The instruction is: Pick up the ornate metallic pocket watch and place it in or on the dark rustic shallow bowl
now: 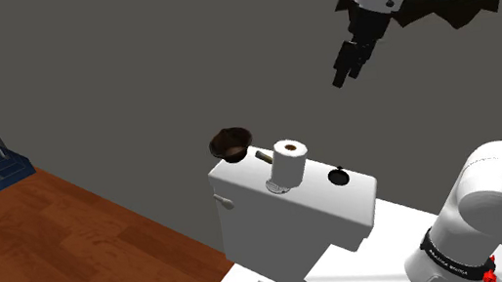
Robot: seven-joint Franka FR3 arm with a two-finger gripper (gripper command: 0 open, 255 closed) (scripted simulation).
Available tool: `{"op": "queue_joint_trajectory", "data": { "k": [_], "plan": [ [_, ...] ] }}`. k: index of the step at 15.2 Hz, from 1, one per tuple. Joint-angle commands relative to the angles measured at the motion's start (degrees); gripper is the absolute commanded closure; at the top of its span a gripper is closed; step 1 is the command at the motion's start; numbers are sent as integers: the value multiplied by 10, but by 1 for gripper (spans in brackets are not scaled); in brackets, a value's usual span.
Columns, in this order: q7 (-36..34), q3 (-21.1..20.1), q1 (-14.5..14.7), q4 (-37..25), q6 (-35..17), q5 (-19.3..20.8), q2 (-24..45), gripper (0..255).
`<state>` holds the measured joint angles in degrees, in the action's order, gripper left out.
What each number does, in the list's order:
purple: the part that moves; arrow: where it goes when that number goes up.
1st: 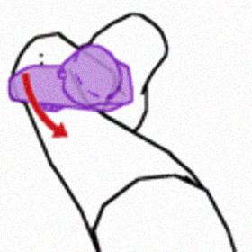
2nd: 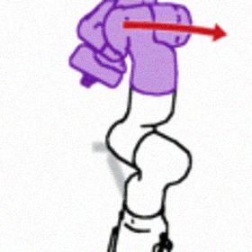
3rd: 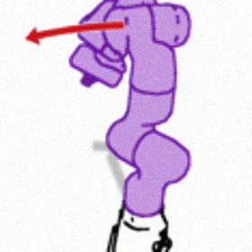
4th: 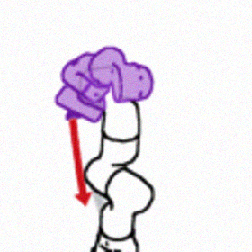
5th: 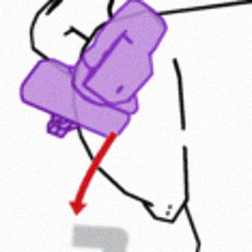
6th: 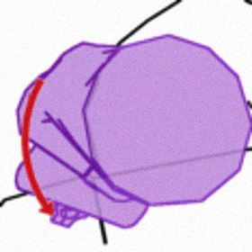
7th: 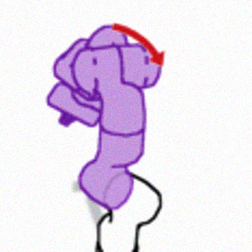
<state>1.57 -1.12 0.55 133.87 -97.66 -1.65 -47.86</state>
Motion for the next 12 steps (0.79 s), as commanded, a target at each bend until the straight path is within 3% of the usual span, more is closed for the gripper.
{"op": "queue_joint_trajectory", "data": {
  "k": [1, 12],
  "plan": [
    [0, 0, 0, 0, 0, 0, 0, 0],
    [37, -20, 12, 200, -116, 42, -18, 0]
  ]
}}
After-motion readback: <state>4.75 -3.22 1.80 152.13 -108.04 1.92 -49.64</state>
